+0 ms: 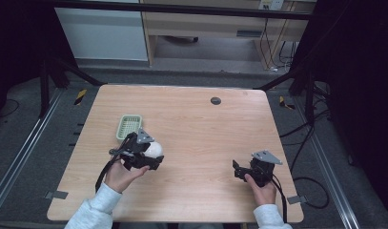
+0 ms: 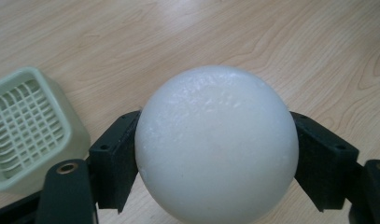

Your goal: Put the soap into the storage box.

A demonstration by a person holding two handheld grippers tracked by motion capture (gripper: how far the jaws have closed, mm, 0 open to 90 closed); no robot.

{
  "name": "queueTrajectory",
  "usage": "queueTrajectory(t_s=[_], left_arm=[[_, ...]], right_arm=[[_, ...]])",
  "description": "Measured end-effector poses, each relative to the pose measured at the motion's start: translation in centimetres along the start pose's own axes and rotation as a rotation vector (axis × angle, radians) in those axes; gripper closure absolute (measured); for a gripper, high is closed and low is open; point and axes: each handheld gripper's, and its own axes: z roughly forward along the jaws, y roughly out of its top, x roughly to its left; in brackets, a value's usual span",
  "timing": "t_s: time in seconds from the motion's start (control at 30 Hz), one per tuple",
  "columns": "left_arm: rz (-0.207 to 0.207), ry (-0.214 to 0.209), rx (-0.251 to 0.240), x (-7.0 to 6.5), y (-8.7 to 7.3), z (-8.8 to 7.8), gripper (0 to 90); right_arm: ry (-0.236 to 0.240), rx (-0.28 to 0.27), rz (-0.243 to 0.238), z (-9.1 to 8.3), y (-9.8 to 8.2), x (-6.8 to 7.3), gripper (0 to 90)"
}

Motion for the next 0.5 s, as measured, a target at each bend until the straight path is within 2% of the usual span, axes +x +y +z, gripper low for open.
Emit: queueTrajectory(t_s=[0.5], left_arm=[[-0.048,0.05,-0.023,2.8,0.4,-1.2,24.0]], right_arm=[[-0.001,0.0,-0.004,0.0,0.0,0.1,3.9]])
